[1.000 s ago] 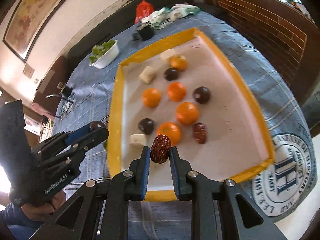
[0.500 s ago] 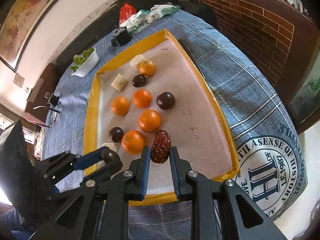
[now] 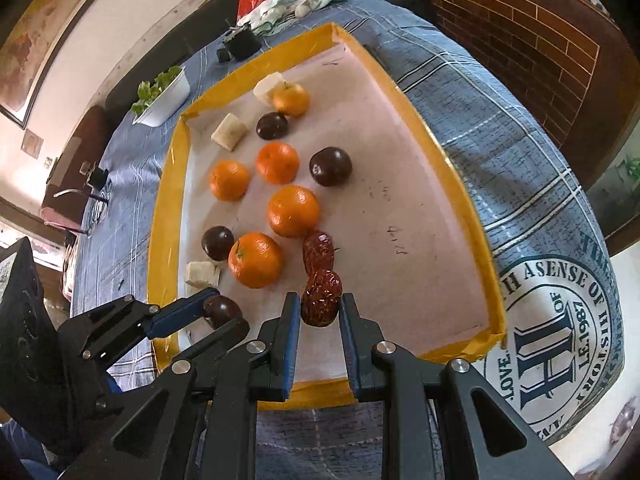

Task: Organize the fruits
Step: 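Carry the plum and jujube over the tray with both tools, then lower and open the right tool to drop the jujube while the left tool releases the plum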

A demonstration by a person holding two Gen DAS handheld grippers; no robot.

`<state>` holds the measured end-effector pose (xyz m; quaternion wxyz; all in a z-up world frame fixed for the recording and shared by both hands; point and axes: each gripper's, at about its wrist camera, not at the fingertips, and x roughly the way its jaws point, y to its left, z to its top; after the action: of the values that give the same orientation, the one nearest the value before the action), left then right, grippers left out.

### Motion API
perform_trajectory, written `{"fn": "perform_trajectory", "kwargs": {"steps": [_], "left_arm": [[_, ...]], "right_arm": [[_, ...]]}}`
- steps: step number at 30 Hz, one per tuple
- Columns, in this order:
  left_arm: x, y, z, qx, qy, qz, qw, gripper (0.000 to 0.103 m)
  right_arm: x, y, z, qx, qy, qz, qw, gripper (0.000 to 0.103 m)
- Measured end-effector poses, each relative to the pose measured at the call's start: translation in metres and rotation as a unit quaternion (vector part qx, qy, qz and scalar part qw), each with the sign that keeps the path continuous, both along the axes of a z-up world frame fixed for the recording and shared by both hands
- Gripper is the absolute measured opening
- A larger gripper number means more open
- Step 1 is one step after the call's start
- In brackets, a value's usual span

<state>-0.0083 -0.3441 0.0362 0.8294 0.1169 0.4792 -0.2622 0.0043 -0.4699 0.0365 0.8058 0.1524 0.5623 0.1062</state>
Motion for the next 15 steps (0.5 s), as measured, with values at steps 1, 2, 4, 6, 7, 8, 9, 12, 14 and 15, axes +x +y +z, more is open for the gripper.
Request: {"fn": "perform_trajectory", "kwargs": {"steps": [1,2,4,6,7,8,9,12,14,15], "left_arm": [[-0.0001,0.0000,-0.0005,0.002,-0.001,0.000,1.0000,0.027],[-0.0004,-0.0001,-0.0010,0.004,-0.002,-0.001,1.0000,0.027],[-0.0007,0.0000,-0.0017,0.007,-0.003,-0.001,1.0000,0.027],[-0.0001,-0.0001,-0.0030,0.010,-0.004,0.000,0.9999,0.027],[0.0003,-0.0004,-0.0034,0.011,-0.004,0.000,0.9999,0.027],[0.0004,-0.0002,-0.0042,0.012,-0.004,0.001,0.9999,0.027],[0.0006,0.0000,-0.0048,0.013,-0.003,0.001,0.9999,0.027],[0.0003,-0.0003,-0.0055,0.017,-0.005,0.001,0.9998,0.027],[-0.0001,-0.0005,-0.0060,0.019,-0.006,0.001,0.9998,0.027],[-0.0003,-0.0006,-0.0063,0.021,-0.007,0.000,0.9998,0.027]], "right_arm": [[0.0000,0.0011,-0.0004,0.000,0.001,0.001,1.000,0.022],[0.0004,0.0024,-0.0007,-0.001,0.001,0.002,1.000,0.022],[0.0013,0.0042,-0.0015,-0.003,0.003,0.004,1.000,0.022],[0.0010,0.0058,-0.0014,-0.004,0.003,0.006,1.000,0.022],[0.0011,0.0068,-0.0014,-0.004,0.004,0.007,1.000,0.022],[0.0003,0.0070,-0.0012,-0.005,0.004,0.008,1.000,0.022],[0.0000,0.0077,-0.0013,-0.005,0.005,0.009,1.000,0.022],[-0.0001,0.0093,-0.0015,-0.006,0.006,0.012,1.000,0.022],[-0.0004,0.0103,-0.0018,-0.006,0.006,0.014,1.000,0.022],[-0.0005,0.0106,-0.0019,-0.006,0.007,0.015,1.000,0.022]]}}
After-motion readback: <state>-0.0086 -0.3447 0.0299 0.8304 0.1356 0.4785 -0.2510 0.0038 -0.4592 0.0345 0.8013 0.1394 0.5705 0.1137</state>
